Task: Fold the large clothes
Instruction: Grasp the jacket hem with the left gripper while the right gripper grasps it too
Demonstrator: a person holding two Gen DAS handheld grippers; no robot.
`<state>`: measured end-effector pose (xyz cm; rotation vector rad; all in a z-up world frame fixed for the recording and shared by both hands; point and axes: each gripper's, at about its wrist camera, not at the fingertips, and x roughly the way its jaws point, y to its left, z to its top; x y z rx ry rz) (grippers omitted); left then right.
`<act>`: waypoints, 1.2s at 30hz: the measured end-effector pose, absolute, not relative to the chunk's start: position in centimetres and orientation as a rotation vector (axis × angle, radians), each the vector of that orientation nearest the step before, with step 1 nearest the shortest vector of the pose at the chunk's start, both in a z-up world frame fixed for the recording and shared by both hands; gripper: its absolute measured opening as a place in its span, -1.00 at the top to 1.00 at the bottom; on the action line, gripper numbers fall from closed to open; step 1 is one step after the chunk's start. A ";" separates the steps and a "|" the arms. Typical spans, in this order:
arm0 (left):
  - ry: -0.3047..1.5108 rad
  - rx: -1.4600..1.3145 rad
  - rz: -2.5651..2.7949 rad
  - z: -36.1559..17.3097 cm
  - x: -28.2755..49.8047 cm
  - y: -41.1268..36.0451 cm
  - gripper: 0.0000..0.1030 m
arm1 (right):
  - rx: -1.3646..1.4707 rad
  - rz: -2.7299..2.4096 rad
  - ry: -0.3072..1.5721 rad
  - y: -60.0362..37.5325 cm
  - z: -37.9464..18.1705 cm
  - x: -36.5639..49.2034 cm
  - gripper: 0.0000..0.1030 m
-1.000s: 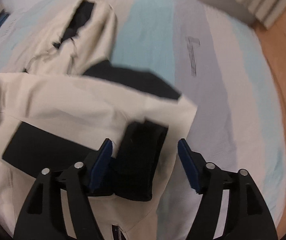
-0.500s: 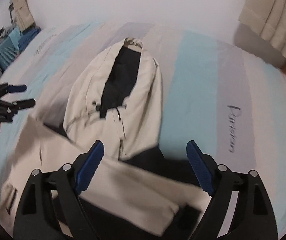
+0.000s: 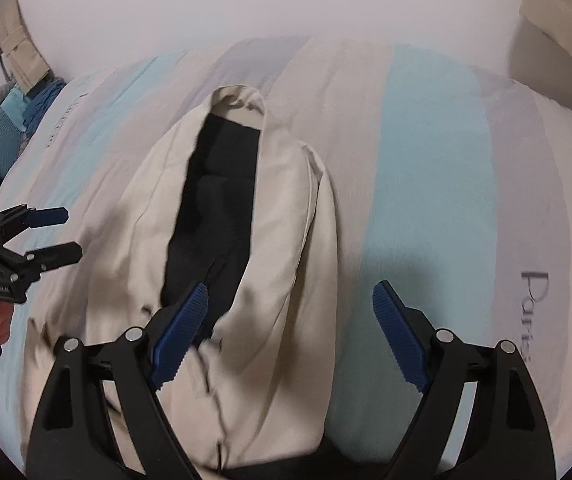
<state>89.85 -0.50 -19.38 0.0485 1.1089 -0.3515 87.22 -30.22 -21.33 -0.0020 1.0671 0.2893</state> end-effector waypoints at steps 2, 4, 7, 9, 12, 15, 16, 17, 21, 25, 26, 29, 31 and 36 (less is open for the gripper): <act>1.105 0.054 -0.335 -19.9 91.1 -0.7 -0.84 | 0.019 0.274 1.087 -30.3 -22.1 88.7 -0.58; 1.109 0.024 -0.313 -20.2 92.0 -0.5 -0.84 | 0.048 0.264 1.108 -30.5 -22.6 89.8 -0.59; 1.119 -0.020 -0.311 -20.7 93.4 -0.9 -0.84 | 0.069 0.253 1.134 -30.5 -23.4 91.2 -0.65; 1.127 -0.012 -0.328 -20.9 94.2 -1.5 -0.84 | 0.055 0.249 1.140 -30.2 -23.9 91.8 -0.70; 1.145 0.000 -0.342 -21.2 95.4 -2.4 -0.84 | 0.051 0.241 1.152 -30.1 -24.7 93.0 -0.70; 1.150 0.020 -0.347 -21.7 96.5 -3.2 -0.84 | 0.073 0.231 1.166 -30.1 -25.2 93.6 -0.70; 1.149 0.014 -0.344 -21.9 96.7 -3.3 -0.84 | 0.096 0.226 1.166 -30.2 -25.3 93.8 -0.70; 1.144 0.020 -0.318 -22.0 96.9 -3.4 -0.84 | 0.105 0.219 1.160 -30.2 -25.4 93.9 -0.70; 1.110 -0.006 -0.279 -22.1 97.4 -3.6 -0.82 | 0.151 0.208 1.148 -30.3 -25.1 94.4 -0.52; 1.133 -0.040 -0.284 -22.4 98.5 -4.0 -0.53 | 0.193 0.220 1.149 -30.1 -24.8 95.4 -0.38; 1.155 -0.055 -0.257 -22.6 98.6 -4.1 -0.40 | 0.213 0.220 1.154 -30.1 -24.9 95.7 -0.37; 1.207 -0.063 -0.272 -23.4 99.3 -4.3 0.06 | 0.241 0.234 1.185 -30.0 -25.3 96.5 -0.22; 1.219 -0.028 -0.280 -23.6 99.5 -4.9 0.28 | 0.228 0.247 1.199 -29.4 -25.4 96.7 -0.11; 1.196 -0.016 -0.271 -23.0 99.0 -4.8 0.70 | 0.203 0.253 1.216 -29.4 -25.4 96.9 0.34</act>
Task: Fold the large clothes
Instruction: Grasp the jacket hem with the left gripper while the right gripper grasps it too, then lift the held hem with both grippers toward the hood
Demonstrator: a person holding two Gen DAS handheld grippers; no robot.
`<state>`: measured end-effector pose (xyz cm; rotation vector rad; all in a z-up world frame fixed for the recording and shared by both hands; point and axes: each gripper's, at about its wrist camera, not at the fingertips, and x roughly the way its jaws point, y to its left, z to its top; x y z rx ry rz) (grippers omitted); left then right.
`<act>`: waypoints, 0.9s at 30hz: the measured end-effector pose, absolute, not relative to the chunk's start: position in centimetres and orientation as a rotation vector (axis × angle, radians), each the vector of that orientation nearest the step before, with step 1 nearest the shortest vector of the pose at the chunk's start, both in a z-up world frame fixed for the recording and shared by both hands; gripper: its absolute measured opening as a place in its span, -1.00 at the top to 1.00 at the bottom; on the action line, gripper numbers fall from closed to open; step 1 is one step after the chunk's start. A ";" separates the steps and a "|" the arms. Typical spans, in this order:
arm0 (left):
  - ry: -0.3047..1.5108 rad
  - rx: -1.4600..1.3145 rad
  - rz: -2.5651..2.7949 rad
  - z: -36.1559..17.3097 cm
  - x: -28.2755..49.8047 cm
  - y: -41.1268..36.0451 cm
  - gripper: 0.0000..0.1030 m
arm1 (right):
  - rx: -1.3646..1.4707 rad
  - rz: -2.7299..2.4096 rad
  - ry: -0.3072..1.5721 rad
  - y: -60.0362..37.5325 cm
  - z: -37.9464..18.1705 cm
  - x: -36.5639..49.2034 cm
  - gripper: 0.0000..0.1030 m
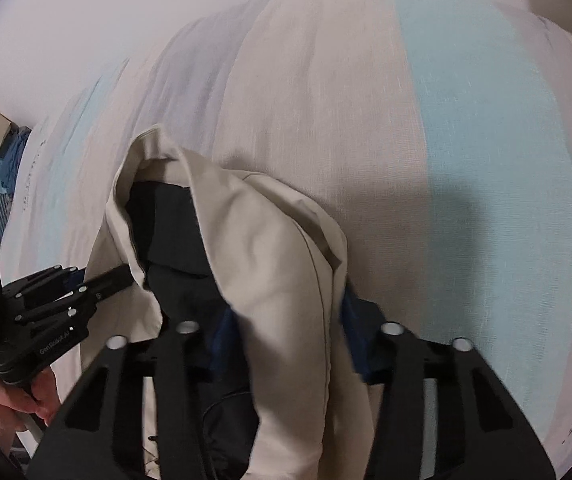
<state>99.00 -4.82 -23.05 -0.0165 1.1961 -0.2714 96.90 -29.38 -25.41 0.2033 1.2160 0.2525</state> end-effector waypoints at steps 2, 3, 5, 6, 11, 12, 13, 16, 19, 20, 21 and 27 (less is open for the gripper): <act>1.190 -0.020 -0.269 -22.8 98.7 -4.8 0.75 | 0.170 0.256 1.217 -29.1 -25.0 96.7 0.47; 1.185 -0.022 -0.271 -22.5 98.5 -4.8 0.76 | 0.149 0.252 1.211 -28.9 -24.7 96.6 0.55; 1.168 -0.030 -0.277 -21.8 98.2 -4.8 0.79 | 0.118 0.232 1.200 -28.7 -24.1 96.4 0.67; 1.155 -0.040 -0.284 -21.3 98.0 -4.7 0.80 | 0.114 0.227 1.193 -28.8 -23.9 96.3 0.73; 1.073 -0.114 -0.298 -18.6 96.2 -3.5 0.84 | 0.062 0.188 1.111 -29.5 -21.0 94.0 0.84; 1.060 -0.141 -0.306 -17.8 95.7 -3.3 0.85 | 0.043 0.183 1.099 -29.5 -20.3 93.4 0.85; 1.048 -0.148 -0.308 -17.2 95.0 -3.2 0.85 | 0.023 0.181 1.076 -29.5 -19.3 92.6 0.85; 1.002 -0.146 -0.326 -14.9 92.8 -3.4 0.86 | -0.008 0.165 1.025 -29.1 -17.3 91.1 0.86; 0.966 -0.158 -0.333 -12.7 90.6 -3.7 0.87 | -0.011 0.166 0.970 -29.6 -15.2 88.4 0.86; 0.954 -0.160 -0.337 -12.0 89.7 -3.7 0.87 | -0.014 0.169 0.955 -29.7 -14.6 87.4 0.86; 0.937 -0.163 -0.338 -11.2 88.5 -3.7 0.87 | -0.021 0.172 0.935 -29.8 -13.8 86.0 0.87; 0.837 -0.154 -0.362 -7.4 79.9 -4.4 0.87 | -0.040 0.197 0.867 -30.1 -11.3 78.7 0.89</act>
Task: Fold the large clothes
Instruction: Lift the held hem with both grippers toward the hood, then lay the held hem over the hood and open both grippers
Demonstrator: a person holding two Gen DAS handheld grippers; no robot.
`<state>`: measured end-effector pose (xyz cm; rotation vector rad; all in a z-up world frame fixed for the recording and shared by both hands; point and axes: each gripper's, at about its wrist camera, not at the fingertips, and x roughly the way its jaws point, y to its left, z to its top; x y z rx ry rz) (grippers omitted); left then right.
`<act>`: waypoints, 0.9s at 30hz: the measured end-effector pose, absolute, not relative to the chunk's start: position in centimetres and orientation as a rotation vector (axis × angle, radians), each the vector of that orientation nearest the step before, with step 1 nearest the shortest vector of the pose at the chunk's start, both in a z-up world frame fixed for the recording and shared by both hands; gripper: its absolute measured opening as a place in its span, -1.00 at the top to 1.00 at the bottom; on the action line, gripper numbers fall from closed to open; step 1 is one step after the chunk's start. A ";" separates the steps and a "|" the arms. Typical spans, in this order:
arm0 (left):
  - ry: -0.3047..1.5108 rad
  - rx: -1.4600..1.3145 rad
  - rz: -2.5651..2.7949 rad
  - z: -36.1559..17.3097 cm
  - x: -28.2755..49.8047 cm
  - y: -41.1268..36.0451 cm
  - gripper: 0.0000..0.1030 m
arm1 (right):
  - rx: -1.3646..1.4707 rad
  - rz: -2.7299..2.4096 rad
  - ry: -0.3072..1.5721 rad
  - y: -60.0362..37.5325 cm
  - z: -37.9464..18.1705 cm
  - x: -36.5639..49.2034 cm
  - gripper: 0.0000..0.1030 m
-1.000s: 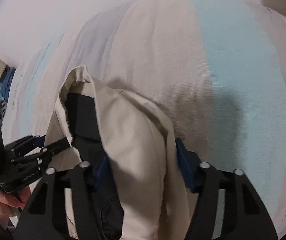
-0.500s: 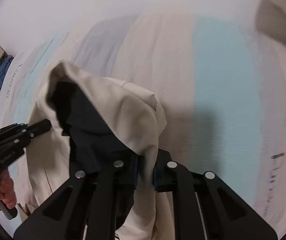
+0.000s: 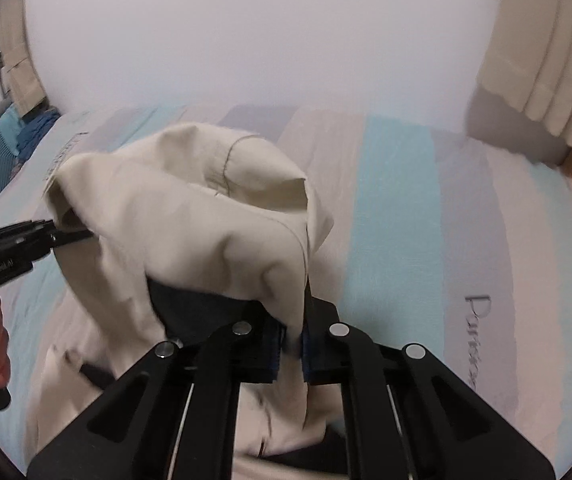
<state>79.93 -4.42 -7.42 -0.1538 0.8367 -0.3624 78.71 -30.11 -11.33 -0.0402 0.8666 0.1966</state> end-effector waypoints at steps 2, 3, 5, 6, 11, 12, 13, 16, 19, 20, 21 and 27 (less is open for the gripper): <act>0.813 -0.155 -0.361 -6.9 77.5 -5.9 0.87 | -0.056 0.210 0.857 -29.3 -11.0 76.4 0.90; 0.801 -0.145 -0.352 -6.9 75.6 -6.4 0.87 | -0.066 0.212 0.851 -29.5 -11.0 75.1 0.90; 0.788 -0.169 -0.357 -6.8 72.7 -7.0 0.87 | -0.093 0.209 0.834 -29.6 -11.0 72.1 0.90; 0.777 -0.156 -0.345 -6.7 70.5 -7.6 0.87 | -0.096 0.213 0.834 -29.4 -11.2 70.8 0.90; 0.738 -0.135 -0.348 -6.2 64.2 -10.0 0.87 | -0.103 0.214 0.830 -29.7 -12.6 65.6 0.90; 0.738 -0.132 -0.343 -6.4 62.8 -10.2 0.87 | -0.111 0.217 0.837 -29.6 -12.9 64.7 0.90; 0.735 -0.123 -0.334 -6.7 61.5 -10.5 0.87 | -0.137 0.213 0.834 -29.6 -13.5 63.6 0.90; 0.741 -0.074 -0.328 -8.0 58.6 -11.8 0.87 | -0.159 0.209 0.840 -29.8 -14.8 60.6 0.90; 0.746 -0.008 -0.331 -9.4 55.4 -12.8 0.87 | -0.173 0.197 0.850 -29.7 -16.2 57.6 0.90; 0.749 0.005 -0.329 -9.8 54.7 -12.9 0.87 | -0.181 0.193 0.850 -29.7 -16.6 56.9 0.90; 0.754 0.021 -0.326 -10.4 54.0 -13.1 0.87 | -0.186 0.191 0.855 -29.6 -17.1 56.3 0.90; 0.777 0.086 -0.337 -12.9 51.3 -13.4 0.87 | -0.206 0.168 0.857 -28.7 -19.7 53.0 0.90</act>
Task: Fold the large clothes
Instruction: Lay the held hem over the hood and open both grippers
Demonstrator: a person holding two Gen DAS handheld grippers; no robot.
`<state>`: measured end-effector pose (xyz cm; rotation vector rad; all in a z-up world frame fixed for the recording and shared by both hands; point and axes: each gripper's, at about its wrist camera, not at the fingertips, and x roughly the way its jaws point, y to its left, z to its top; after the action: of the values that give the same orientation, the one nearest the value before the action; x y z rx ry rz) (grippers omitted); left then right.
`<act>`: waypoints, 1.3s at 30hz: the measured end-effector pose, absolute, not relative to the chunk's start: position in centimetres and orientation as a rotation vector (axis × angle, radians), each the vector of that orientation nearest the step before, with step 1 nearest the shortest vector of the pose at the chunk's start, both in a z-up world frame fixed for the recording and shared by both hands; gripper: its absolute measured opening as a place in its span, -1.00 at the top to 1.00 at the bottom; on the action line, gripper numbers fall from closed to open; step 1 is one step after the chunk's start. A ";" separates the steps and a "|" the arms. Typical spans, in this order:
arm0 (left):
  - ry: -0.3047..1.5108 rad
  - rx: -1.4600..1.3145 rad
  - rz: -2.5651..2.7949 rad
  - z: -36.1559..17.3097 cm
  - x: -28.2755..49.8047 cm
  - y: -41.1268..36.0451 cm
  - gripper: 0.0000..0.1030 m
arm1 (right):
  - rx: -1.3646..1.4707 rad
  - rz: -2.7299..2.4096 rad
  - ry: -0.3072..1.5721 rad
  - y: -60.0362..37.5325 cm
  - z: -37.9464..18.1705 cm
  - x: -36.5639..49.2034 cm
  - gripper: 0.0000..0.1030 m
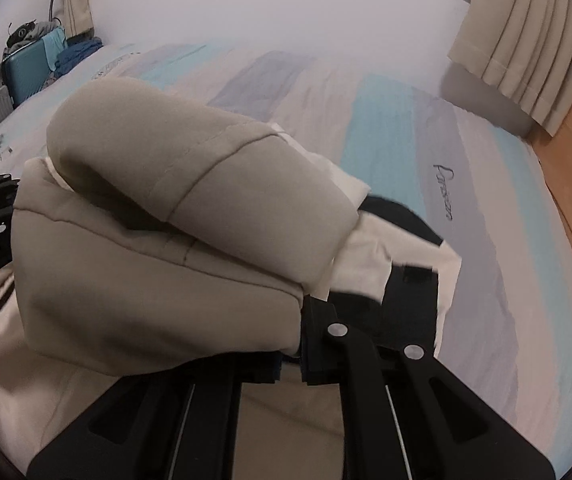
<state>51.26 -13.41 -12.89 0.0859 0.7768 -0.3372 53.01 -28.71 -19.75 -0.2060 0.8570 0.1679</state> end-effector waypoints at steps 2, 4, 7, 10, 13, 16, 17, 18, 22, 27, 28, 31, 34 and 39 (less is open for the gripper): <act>0.796 0.105 -0.340 -13.6 50.8 -13.3 0.87 | -0.219 0.169 0.861 -28.4 -20.5 52.4 0.90; 0.815 0.113 -0.346 -14.3 50.0 -12.9 0.87 | -0.225 0.167 0.872 -28.3 -21.3 52.0 0.90; 0.853 0.130 -0.353 -15.7 49.4 -12.6 0.88 | -0.221 0.163 0.896 -28.4 -22.3 51.6 0.90; 0.877 0.139 -0.357 -16.7 49.0 -12.6 0.89 | -0.244 0.165 0.914 -28.0 -23.5 51.2 0.90; 0.893 0.143 -0.364 -17.2 49.0 -12.5 0.90 | -0.256 0.163 0.934 -27.7 -24.5 50.7 0.90; 0.917 0.151 -0.377 -18.0 49.2 -12.6 0.90 | -0.257 0.170 0.978 -27.6 -25.6 50.8 0.89; 0.926 0.150 -0.385 -18.3 49.2 -12.6 0.90 | -0.259 0.177 1.002 -27.6 -26.1 51.0 0.89; 0.937 0.148 -0.394 -18.4 49.3 -12.6 0.91 | -0.253 0.183 1.015 -27.7 -26.5 51.1 0.89; 0.976 0.174 -0.425 -19.5 49.6 -12.7 0.91 | -0.266 0.217 1.043 -28.0 -27.4 51.4 0.89; 1.012 0.195 -0.437 -20.5 50.1 -12.9 0.91 | -0.351 0.246 1.049 -27.4 -27.6 51.3 0.85; 1.009 0.196 -0.435 -20.3 50.1 -12.9 0.90 | -0.366 0.244 1.049 -27.4 -27.4 51.3 0.84; 0.992 0.194 -0.416 -19.3 49.7 -12.8 0.76 | -0.393 0.251 1.055 -27.4 -26.7 50.8 0.27; 0.973 0.184 -0.414 -17.8 48.7 -12.4 0.01 | -0.387 0.265 1.029 -27.9 -25.3 49.4 -0.21; 0.948 0.185 -0.407 -15.5 45.5 -11.0 -0.47 | -0.381 0.312 1.032 -29.8 -22.8 47.2 -0.21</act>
<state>45.48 -10.95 -15.46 0.1849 0.9478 -0.4072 47.17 -29.80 -22.76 -0.3813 1.0315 0.3121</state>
